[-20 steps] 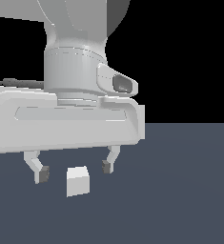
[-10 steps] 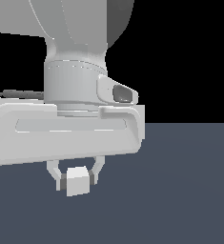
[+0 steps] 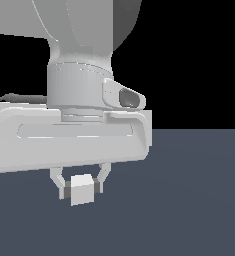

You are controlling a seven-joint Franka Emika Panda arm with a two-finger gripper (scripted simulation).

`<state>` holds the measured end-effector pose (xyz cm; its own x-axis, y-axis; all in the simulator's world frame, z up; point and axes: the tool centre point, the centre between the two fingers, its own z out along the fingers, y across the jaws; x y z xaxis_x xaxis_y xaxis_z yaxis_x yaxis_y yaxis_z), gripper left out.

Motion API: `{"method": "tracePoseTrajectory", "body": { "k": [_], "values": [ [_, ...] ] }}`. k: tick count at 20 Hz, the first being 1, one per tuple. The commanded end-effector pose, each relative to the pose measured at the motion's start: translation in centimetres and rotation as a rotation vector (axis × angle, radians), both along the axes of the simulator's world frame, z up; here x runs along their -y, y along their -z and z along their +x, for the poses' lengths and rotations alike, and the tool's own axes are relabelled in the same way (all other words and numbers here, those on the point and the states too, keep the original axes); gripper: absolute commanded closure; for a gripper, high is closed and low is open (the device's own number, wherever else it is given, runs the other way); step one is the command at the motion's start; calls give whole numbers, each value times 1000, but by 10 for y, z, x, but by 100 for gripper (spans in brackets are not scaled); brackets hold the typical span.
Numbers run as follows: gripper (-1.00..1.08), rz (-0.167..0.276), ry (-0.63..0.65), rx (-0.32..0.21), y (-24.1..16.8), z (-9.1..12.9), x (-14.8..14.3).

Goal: Plug the charger into the wall socket.

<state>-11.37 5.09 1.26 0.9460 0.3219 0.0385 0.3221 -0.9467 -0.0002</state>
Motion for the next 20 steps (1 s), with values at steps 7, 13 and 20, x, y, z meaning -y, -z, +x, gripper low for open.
{"method": "tracePoseTrajectory", "body": {
  "k": [7,13,20],
  "values": [
    [108,0,0,1,-18,18,26],
    [108,0,-1,1,-45,46,65],
    [108,1,-3,1,-74,78,107]
  ]
}}
